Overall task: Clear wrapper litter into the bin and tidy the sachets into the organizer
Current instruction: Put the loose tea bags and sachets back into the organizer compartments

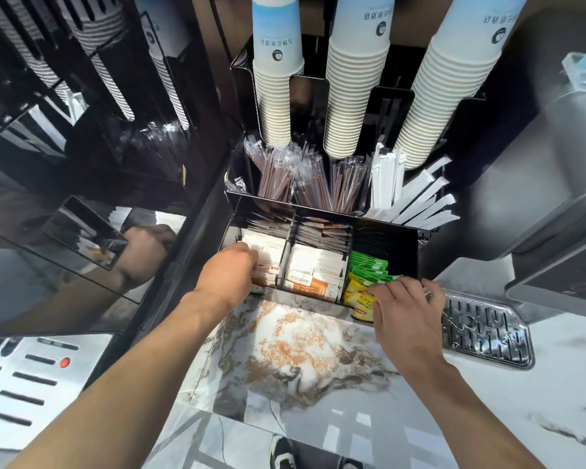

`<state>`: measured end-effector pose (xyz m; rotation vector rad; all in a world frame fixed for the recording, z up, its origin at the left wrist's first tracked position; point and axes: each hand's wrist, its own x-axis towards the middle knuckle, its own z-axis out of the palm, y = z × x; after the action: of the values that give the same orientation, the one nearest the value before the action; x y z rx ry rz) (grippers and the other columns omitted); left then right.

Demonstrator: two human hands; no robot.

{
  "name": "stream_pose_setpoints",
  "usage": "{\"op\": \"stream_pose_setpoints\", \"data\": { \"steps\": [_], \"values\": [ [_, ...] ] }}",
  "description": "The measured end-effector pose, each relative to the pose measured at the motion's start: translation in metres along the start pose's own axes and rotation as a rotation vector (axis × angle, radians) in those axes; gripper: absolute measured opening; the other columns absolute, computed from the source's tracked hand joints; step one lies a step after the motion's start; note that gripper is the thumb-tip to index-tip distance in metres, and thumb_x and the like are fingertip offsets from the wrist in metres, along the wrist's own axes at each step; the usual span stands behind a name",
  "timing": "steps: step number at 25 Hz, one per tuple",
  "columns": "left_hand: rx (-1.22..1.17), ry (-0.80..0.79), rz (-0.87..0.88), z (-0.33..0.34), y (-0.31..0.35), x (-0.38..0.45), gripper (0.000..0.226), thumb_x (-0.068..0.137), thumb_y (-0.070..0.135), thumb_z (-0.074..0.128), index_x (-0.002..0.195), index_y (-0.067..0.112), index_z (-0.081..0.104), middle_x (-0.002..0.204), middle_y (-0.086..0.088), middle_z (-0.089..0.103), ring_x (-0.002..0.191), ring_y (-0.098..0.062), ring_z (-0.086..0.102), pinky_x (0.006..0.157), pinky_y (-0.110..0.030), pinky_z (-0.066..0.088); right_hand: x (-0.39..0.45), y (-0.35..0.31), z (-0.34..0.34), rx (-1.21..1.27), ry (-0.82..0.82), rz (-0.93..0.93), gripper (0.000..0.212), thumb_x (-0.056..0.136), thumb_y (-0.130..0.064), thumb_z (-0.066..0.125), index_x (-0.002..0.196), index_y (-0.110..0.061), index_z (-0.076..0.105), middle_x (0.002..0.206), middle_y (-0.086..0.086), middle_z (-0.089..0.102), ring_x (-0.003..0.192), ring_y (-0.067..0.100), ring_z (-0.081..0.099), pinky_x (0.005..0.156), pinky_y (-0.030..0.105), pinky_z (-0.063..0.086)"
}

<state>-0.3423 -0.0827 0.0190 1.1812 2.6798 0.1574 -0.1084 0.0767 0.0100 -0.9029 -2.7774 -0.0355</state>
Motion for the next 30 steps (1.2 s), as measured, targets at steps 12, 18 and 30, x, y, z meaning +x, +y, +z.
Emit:
{"op": "stream_pose_setpoints", "data": {
  "steps": [12,18,30],
  "values": [
    [-0.418,0.017,-0.220,-0.009,0.004,-0.008,0.032,0.091,0.009,0.045,0.111,0.020,0.067,0.115,-0.008,0.068,0.101,-0.024,0.062,0.088,-0.029,0.047,-0.004,0.000,0.005,0.069,0.038,-0.014,0.018,0.072,-0.012,0.073,0.087,-0.023,0.071,0.080,-0.004,0.065,0.090,0.025,0.059,0.095,0.044,0.027],
    [-0.249,-0.010,0.026,0.010,0.014,-0.053,0.056,0.085,0.018,0.053,0.139,0.025,0.042,0.149,0.007,0.039,0.117,-0.019,0.058,0.097,-0.036,0.047,-0.010,0.003,0.007,0.043,0.063,-0.016,0.023,0.072,-0.012,0.072,0.091,-0.025,0.071,0.084,-0.005,0.067,0.092,0.024,0.059,0.094,0.044,0.027],
    [-0.236,-0.229,-0.073,0.029,0.005,-0.057,0.068,0.091,0.033,0.039,0.147,0.039,0.000,0.158,0.023,-0.014,0.088,-0.020,0.063,0.070,-0.037,0.050,-0.010,0.002,-0.002,0.017,-0.029,-0.026,0.028,0.076,-0.017,0.067,0.103,-0.024,0.068,0.091,-0.004,0.067,0.099,0.024,0.057,0.097,0.047,0.029]
  ]
}}
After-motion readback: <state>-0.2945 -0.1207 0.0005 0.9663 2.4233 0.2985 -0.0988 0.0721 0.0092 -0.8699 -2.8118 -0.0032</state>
